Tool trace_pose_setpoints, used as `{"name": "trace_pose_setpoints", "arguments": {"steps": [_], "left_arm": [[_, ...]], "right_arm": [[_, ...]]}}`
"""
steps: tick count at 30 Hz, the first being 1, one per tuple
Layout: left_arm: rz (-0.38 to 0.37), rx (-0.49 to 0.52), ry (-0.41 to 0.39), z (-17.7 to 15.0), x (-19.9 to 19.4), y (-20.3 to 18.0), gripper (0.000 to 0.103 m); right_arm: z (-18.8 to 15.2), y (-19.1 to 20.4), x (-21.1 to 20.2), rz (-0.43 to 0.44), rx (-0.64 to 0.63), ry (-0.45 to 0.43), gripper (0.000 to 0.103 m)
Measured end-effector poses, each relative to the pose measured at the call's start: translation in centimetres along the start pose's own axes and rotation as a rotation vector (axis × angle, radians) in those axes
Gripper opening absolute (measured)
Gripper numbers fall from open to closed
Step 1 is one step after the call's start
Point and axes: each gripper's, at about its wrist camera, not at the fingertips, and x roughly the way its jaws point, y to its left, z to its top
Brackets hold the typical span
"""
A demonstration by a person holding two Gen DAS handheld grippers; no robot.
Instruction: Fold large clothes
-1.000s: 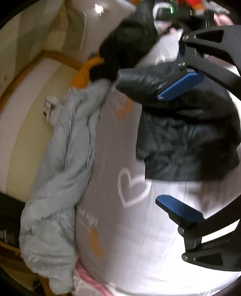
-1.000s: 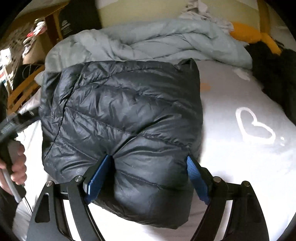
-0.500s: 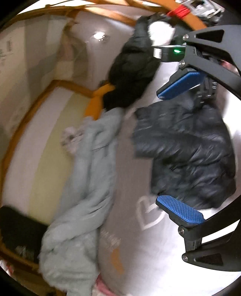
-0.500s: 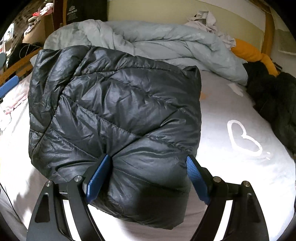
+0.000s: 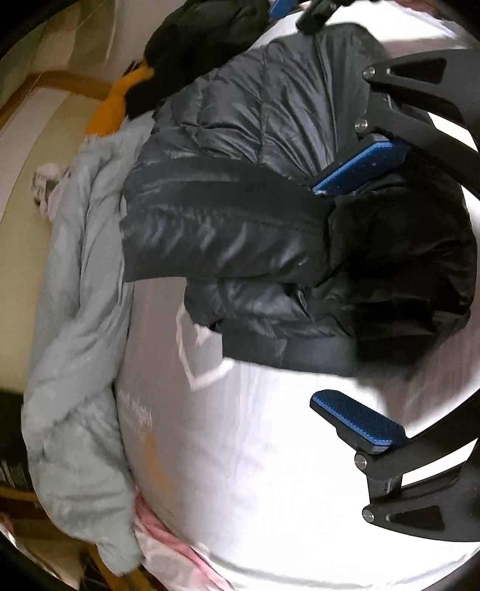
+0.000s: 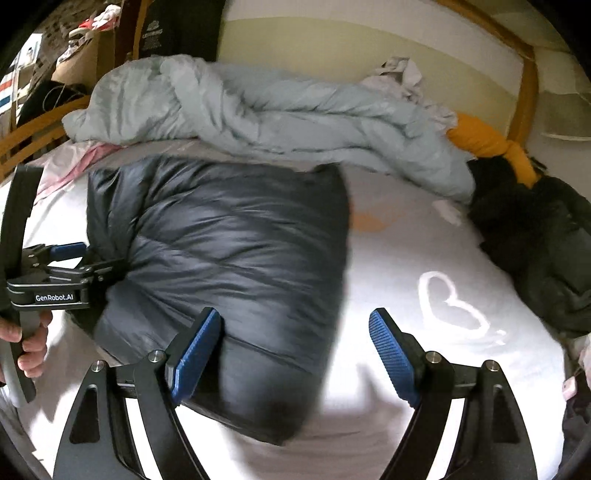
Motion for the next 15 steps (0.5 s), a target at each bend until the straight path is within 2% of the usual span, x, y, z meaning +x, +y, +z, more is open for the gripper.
{"name": "trace_pose_setpoints", "arguments": {"steps": [2,4,6,9,10,15], "left_arm": [[-0.027,-0.051,0.026,-0.2,0.5,1.1,0.103],[-0.086,-0.098,0.057,-0.8,0.7,1.9,0.103],[-0.173,-0.171,0.098,-1.4,1.3,3.0,0.103],[-0.35,-0.358,0.193,-2.6,3.1,5.2,0.103],[-0.381,-0.391,0.203,-2.8,3.3,5.7,0.103],[-0.4,-0.359,0.203,-2.9,2.9,4.9,0.103]], "right_arm": [[0.2,-1.2,0.0,0.019,0.052,0.004,0.084],[0.4,-2.3,0.2,0.054,0.111,0.012,0.084],[0.5,-3.1,0.6,0.103,0.169,0.023,0.084],[0.4,-3.9,1.2,0.178,0.242,0.032,0.084],[0.4,-4.0,1.5,0.201,0.258,0.037,0.084],[-0.1,-3.7,3.8,0.258,0.297,0.105,0.085]]}}
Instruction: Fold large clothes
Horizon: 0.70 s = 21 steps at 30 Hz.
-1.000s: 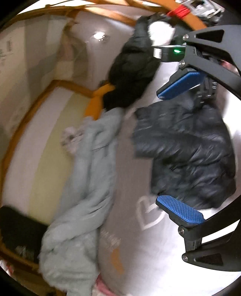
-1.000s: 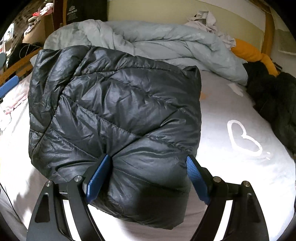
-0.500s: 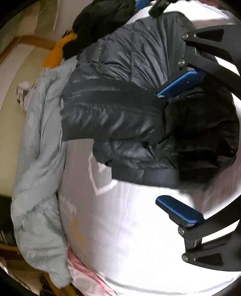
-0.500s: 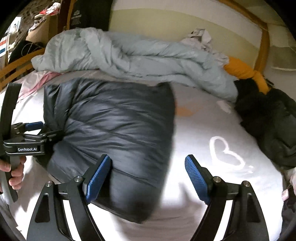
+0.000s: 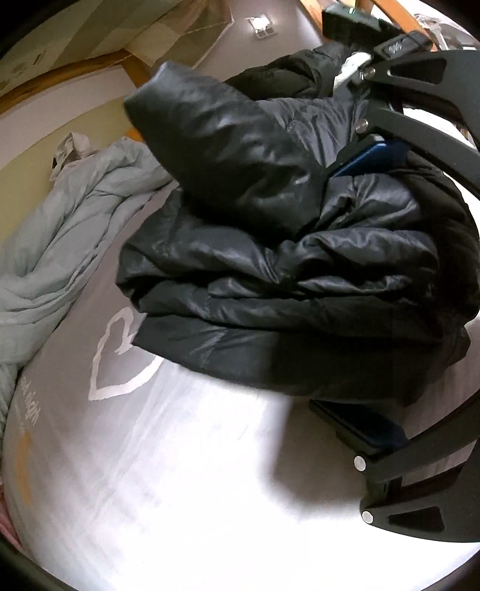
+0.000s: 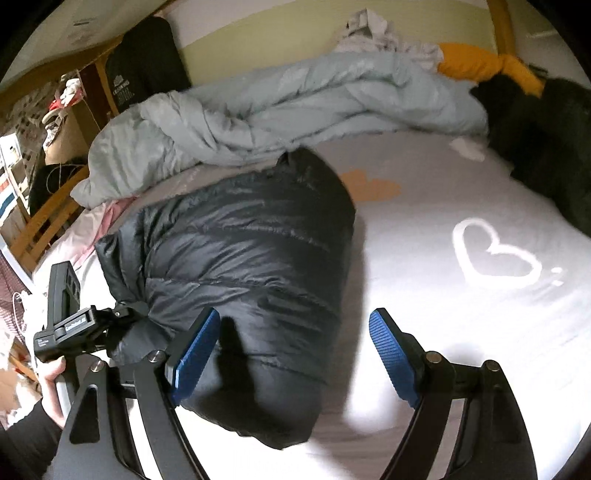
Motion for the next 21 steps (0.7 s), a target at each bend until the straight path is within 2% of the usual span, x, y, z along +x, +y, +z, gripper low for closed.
{"name": "trace_pose_setpoints", "arguments": {"steps": [1,2,4,6,9,10,12,14,17,21], "left_arm": [[-0.007,-0.002,0.0,0.2,0.1,-0.1,0.101],[-0.025,0.001,0.004,0.1,0.1,-0.2,0.089],[-0.11,-0.022,0.039,0.0,0.4,-0.1,0.079],[-0.127,-0.025,0.048,0.0,0.6,0.0,0.076],[-0.144,-0.015,0.043,0.1,0.7,-0.1,0.072],[-0.153,-0.018,0.041,0.2,0.7,-0.2,0.067],[-0.164,0.002,0.036,0.2,0.3,-0.7,0.06],[-0.137,0.072,0.026,0.2,-0.3,-1.8,0.055],[-0.069,0.23,-0.013,0.2,-1.1,-4.5,0.052],[-0.096,0.287,-0.031,0.2,-1.6,-6.7,0.051]], "right_arm": [[-0.1,-0.2,0.6,0.015,0.018,0.018,0.085],[-0.1,-0.5,1.3,0.035,0.046,0.035,0.087],[-0.4,-1.1,2.4,0.081,0.102,0.061,0.088],[-0.7,-1.6,3.3,0.113,0.149,0.082,0.093],[-1.0,-1.6,4.4,0.131,0.162,0.106,0.094],[-1.0,-1.4,4.4,0.125,0.154,0.102,0.093],[-0.8,-1.0,4.0,0.119,0.143,0.078,0.076],[-0.8,-0.5,3.2,0.104,0.12,0.046,0.068],[-0.7,0.3,1.4,0.077,0.066,-0.009,0.064],[-0.3,0.5,-1.2,0.048,0.052,-0.068,0.064]]}}
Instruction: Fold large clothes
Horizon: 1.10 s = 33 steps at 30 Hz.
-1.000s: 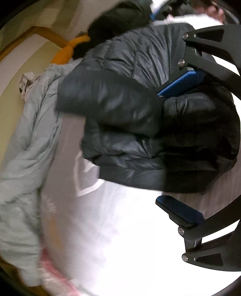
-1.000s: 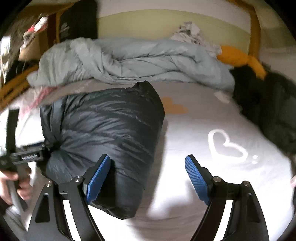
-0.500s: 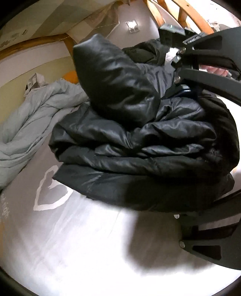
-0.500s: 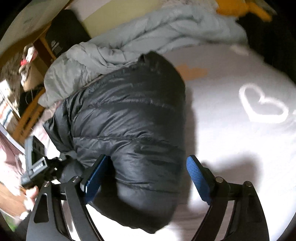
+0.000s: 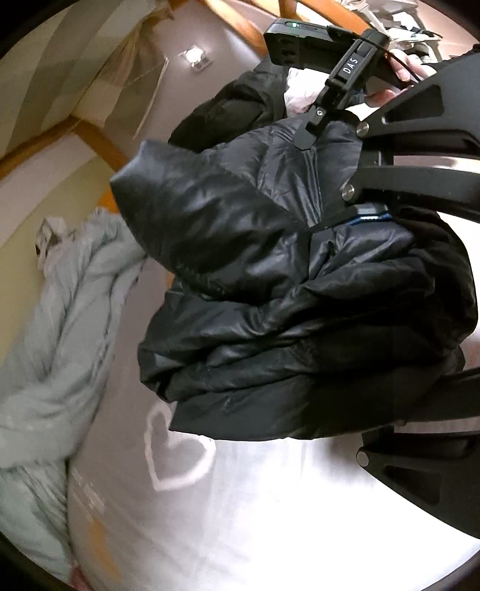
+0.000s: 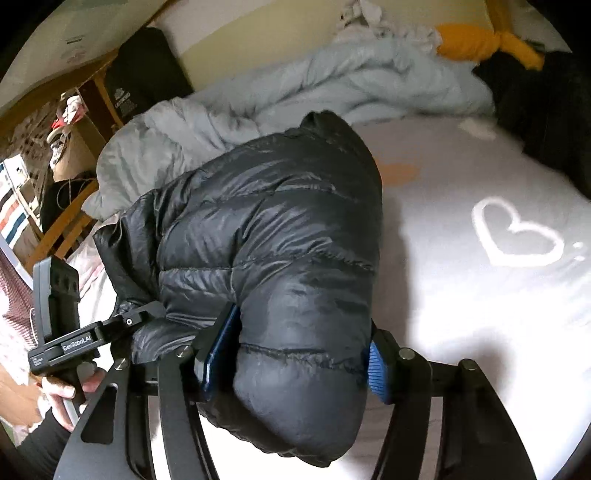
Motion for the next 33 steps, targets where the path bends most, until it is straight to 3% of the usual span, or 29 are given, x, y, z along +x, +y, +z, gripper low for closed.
{"name": "trace_pose_setpoints", "arguments": {"steps": [4,9,20,25,30,33], "left_arm": [[-0.017,0.102,-0.039,0.5,-0.5,-3.5,0.051],[-0.047,0.154,-0.09,2.1,0.2,-8.1,0.051],[-0.08,0.305,-0.147,5.7,9.2,-19.9,0.051],[-0.075,0.354,-0.152,7.1,14.0,-23.5,0.051],[-0.065,0.363,-0.129,7.7,19.7,-23.7,0.051],[-0.023,0.393,-0.141,7.1,22.4,-23.6,0.05]], "right_arm": [[0.7,-1.0,-3.0,-0.003,-0.003,-0.049,0.064],[2.2,-3.1,-7.3,-0.03,-0.019,-0.145,0.064],[7.6,-12.6,-13.5,-0.183,0.05,-0.293,0.064],[9.9,-17.0,-13.0,-0.265,0.052,-0.315,0.064],[11.2,-21.5,-10.5,-0.313,0.081,-0.294,0.064],[11.5,-22.8,-8.2,-0.373,0.057,-0.271,0.064]]}}
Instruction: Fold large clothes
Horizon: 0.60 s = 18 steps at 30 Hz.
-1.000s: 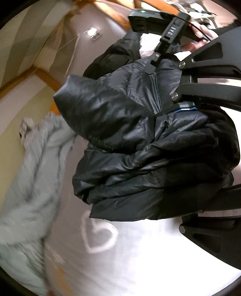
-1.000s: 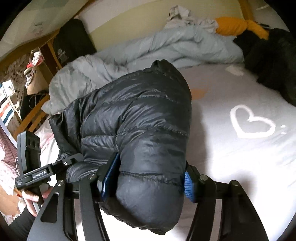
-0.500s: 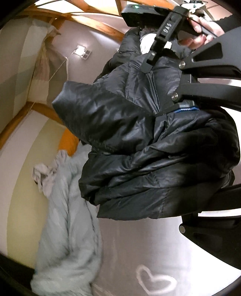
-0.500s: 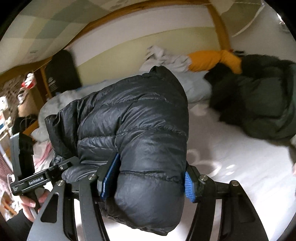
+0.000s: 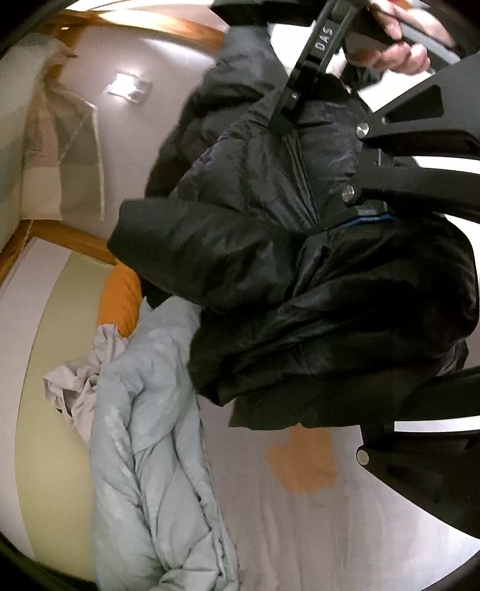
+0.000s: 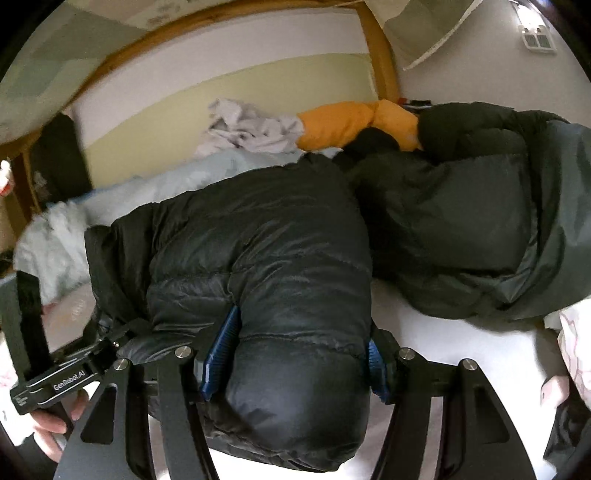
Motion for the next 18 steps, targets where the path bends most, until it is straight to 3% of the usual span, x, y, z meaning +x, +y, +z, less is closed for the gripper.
{"name": "trace_pose_setpoints", "arguments": {"steps": [6,10,14,17,18], "left_arm": [[0.097,-0.02,-0.027,-1.8,3.7,1.1,0.054],[0.175,0.066,-0.073,-2.5,3.9,-0.1,0.068],[0.2,0.063,-0.098,-3.0,2.7,0.1,0.083],[0.263,0.086,-0.178,-3.8,0.2,-0.4,0.092],[0.277,0.105,-0.213,-4.1,-0.8,-0.8,0.092]], "right_arm": [[-1.3,-0.5,4.3,-0.042,-0.083,-0.007,0.064],[-1.7,0.6,5.3,-0.064,-0.154,-0.033,0.064],[-2.8,0.9,4.5,-0.052,-0.137,-0.054,0.065],[-4.0,0.5,2.1,-0.055,-0.101,-0.141,0.087],[-4.4,0.4,1.2,-0.056,-0.102,-0.172,0.088]]}}
